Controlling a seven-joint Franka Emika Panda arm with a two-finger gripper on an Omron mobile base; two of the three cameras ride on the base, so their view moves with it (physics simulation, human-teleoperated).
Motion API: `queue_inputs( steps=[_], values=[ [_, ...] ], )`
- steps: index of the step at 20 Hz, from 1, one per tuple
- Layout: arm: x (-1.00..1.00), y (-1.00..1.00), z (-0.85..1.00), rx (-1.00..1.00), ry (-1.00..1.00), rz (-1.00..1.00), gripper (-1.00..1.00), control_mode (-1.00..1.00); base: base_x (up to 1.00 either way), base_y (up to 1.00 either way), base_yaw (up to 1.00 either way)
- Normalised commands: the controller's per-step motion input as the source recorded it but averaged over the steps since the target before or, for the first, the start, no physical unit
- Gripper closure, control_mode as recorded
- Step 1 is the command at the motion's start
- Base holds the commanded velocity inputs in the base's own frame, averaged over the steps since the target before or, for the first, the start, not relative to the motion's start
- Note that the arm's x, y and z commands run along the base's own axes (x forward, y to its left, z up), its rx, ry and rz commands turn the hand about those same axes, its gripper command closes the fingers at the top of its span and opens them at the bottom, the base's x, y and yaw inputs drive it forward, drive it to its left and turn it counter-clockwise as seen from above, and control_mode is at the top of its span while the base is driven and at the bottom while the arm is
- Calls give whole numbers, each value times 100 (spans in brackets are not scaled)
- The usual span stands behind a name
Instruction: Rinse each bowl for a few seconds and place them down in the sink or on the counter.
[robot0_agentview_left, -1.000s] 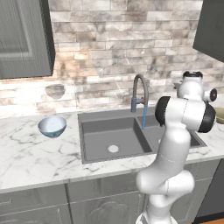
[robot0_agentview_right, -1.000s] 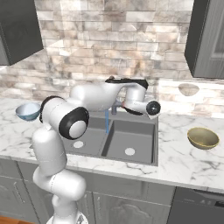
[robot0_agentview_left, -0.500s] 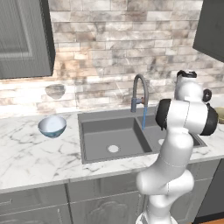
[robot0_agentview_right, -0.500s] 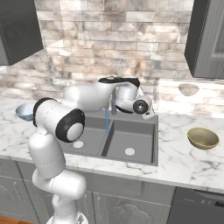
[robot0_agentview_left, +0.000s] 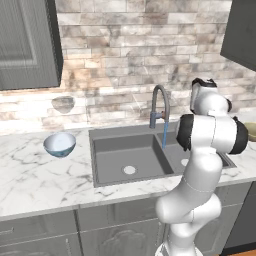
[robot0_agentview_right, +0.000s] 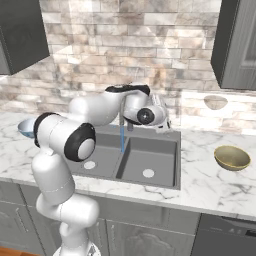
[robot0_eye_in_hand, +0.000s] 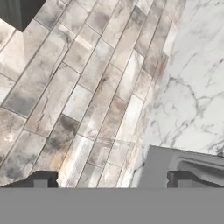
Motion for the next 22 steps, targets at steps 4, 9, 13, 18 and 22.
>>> queue_inputs(
  steps=[4,9,13,18,22],
  values=[
    [-8,0,9,0,0,-23,-100,-100,0,0,0],
    [-11,0,10,1,-1,-22,-100,-100,0,0,0],
    [-17,-9,13,2,0,-17,-100,-100,0,0,0],
    [-23,-31,24,7,2,-11,-100,-100,0,0,0],
    [-27,-46,33,12,6,-6,-100,-100,0,0,0]
  ],
)
